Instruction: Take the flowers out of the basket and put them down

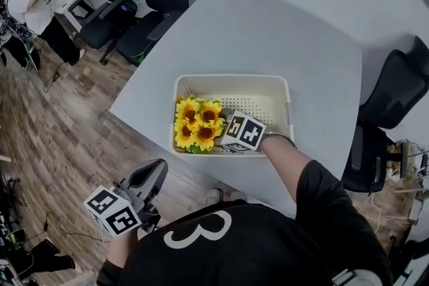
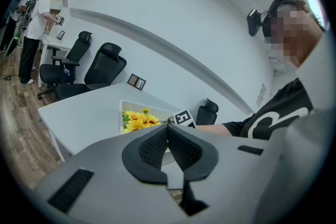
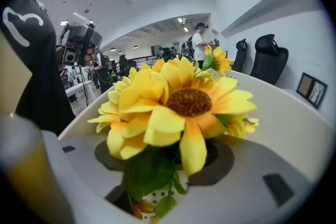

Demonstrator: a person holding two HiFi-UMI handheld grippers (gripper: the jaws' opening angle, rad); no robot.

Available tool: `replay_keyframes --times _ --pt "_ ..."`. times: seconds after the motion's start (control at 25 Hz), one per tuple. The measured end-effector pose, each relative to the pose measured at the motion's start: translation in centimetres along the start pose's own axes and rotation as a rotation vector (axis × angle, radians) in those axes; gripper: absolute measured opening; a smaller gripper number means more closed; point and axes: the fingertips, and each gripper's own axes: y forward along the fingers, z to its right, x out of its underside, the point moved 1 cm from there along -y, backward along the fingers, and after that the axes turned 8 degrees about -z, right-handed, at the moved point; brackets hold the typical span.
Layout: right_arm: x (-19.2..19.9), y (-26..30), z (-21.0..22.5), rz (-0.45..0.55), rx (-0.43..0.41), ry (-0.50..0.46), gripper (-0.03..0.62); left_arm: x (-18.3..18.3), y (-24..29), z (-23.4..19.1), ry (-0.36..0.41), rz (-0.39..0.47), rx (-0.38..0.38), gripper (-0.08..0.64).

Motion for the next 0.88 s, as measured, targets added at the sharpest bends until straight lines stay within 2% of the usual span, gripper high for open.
replay_keyframes --times 0.12,0.32,0.4,0.44,0.88 --pt "-0.05 -0.09 0.18 0.015 -0.012 0.034 0.277 0.14 0.19 -0.07 -0.002 -0.002 0.001 0.012" --pt "-0.13 -0.13 0.21 0.016 -0.02 0.034 0.254 0.33 0.4 -0.31 -0.008 -0.009 0.009 0.012" --pt "0.05 -0.34 0.37 0.011 -0.01 0.027 0.234 0.27 0.57 -0.29 -0.005 -0.012 0.013 0.012" --pt "0.2 -0.41 0.46 0.007 0.0 0.022 0.178 0.27 0.64 -0.26 -0.003 -0.014 0.014 0.012" --pt "0.51 -0.62 0.69 -0.023 0.048 -0.014 0.156 -0.08 0.86 -0.43 0.021 -0.026 0.031 0.012"
